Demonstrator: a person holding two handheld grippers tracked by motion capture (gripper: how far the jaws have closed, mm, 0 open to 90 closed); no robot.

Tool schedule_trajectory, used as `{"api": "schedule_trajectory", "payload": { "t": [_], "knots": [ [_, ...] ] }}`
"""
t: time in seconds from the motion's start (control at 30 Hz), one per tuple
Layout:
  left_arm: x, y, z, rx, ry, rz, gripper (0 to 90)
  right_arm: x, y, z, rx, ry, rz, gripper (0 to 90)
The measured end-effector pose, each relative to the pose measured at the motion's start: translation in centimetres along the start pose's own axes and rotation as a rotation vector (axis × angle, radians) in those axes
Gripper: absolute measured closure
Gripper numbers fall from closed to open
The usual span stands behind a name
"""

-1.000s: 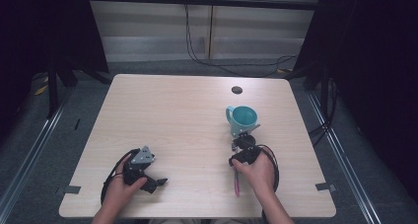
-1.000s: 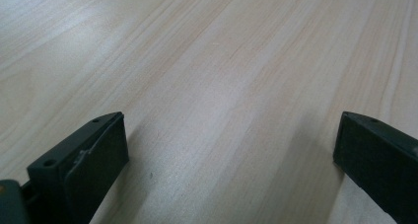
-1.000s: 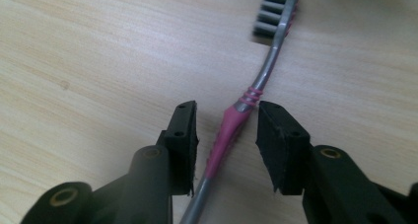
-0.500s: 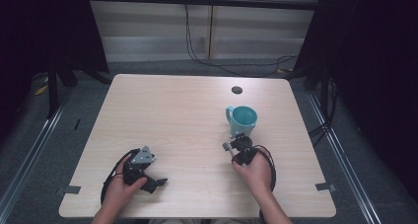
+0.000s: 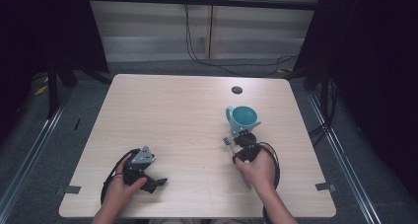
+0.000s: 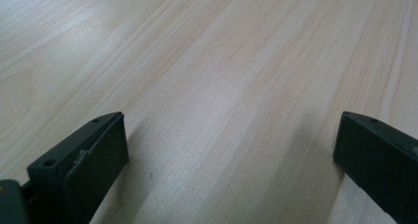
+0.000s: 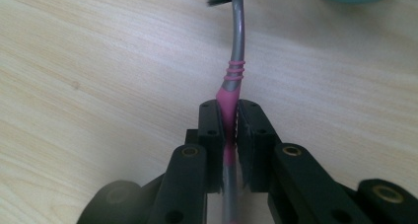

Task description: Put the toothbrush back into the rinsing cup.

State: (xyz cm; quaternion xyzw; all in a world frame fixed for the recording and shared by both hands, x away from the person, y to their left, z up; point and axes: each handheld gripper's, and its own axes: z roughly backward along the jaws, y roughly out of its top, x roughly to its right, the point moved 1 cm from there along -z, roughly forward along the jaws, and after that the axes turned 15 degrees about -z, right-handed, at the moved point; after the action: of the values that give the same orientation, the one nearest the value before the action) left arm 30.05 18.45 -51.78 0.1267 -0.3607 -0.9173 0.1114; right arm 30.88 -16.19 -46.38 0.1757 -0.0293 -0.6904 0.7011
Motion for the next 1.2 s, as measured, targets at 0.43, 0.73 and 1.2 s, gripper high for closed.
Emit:
{"api": "schedule_trajectory", "payload": {
  "t": [0.43, 0.73, 1.2],
  "knots": [
    [0.0, 0.0, 0.0, 0.000, 0.000, 0.000, 0.0, 0.0, 0.9, 2.8, 0.113, 0.120, -0.008, 81.6],
    [0.0, 0.0, 0.0, 0.001, -0.002, 0.000, 0.0, 0.6, 0.9, 3.0, 0.142, 0.169, -0.013, 81.8],
    [0.0, 0.0, 0.0, -0.003, 0.001, -0.001, 0.0, 0.5, 0.5, -1.0, 0.029, 0.096, 0.026, 81.6]
  ]
}}
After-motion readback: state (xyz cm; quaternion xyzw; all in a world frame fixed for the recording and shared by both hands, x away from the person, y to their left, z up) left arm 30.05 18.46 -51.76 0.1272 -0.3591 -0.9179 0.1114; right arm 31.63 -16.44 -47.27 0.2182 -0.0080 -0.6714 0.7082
